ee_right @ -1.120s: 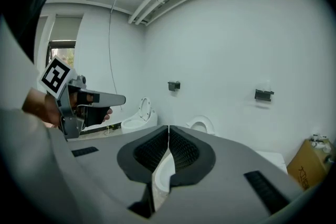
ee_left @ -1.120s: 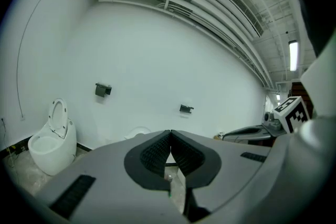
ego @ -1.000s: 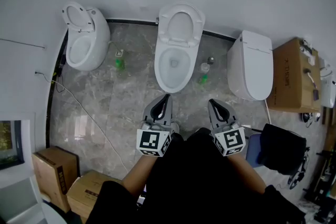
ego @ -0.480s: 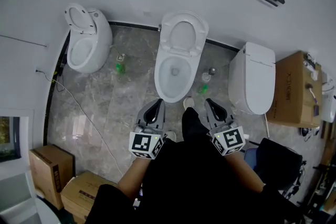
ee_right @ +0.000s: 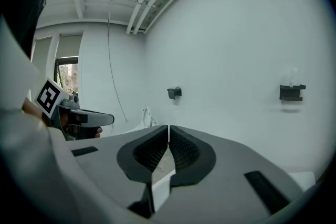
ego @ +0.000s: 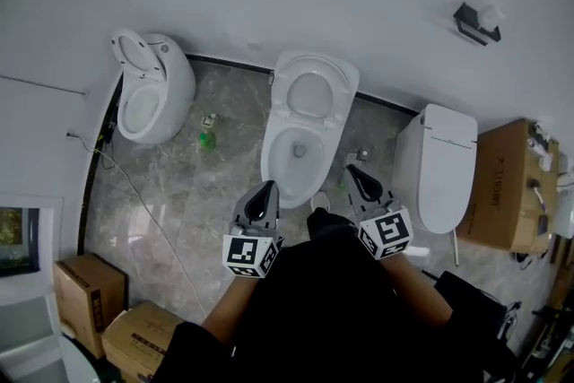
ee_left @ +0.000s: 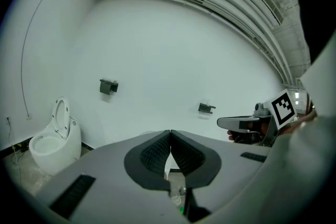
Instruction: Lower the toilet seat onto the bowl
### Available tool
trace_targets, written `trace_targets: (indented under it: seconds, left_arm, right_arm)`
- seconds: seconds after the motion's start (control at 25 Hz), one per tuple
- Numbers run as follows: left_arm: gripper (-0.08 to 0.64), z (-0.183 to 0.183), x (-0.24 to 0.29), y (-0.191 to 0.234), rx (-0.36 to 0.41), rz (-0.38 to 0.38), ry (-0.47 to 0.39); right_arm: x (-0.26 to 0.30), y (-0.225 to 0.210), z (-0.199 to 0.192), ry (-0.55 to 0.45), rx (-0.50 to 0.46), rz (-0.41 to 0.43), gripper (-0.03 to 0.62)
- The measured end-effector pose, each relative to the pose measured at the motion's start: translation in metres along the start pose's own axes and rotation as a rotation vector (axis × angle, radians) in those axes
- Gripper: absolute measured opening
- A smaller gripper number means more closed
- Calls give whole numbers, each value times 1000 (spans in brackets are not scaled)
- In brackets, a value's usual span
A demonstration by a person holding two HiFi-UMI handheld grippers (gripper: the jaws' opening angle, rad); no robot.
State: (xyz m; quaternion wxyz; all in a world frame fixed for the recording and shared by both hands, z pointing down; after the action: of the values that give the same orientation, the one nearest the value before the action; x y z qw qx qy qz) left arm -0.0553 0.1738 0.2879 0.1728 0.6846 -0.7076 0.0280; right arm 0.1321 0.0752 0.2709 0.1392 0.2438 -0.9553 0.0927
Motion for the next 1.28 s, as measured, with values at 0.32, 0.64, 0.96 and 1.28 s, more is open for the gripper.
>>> trace_targets:
  seconds: [0.32,0.64,0.96,1.28]
  left_arm:
    - [15,-2,100,-7,-50,-6,47]
    - [15,-13,204,-2,7,16,78]
    - [15,-28,280,15,75,57,142]
    - [15,-50,330,31,92,21,196]
  right_arm:
    - [44,-87,1,30,22,-6,34]
    - [100,-176,-15,64,30,-9,34]
    - [154,-239,-35,97,38,-14,34]
    - [192,-254,-58,173,59,11,35]
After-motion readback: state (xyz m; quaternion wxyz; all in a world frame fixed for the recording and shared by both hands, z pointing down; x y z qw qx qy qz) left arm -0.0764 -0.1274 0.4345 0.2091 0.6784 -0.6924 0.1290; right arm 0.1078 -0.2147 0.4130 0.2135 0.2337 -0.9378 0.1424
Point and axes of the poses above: the fingertips, and each gripper's own axes: x forward along the fingers, y to its left, z out of its top, the point moved 5 cm from there along -x, backward along the fingers, and after that the axes turned 7 degrees about z, right-handed, at the moved point
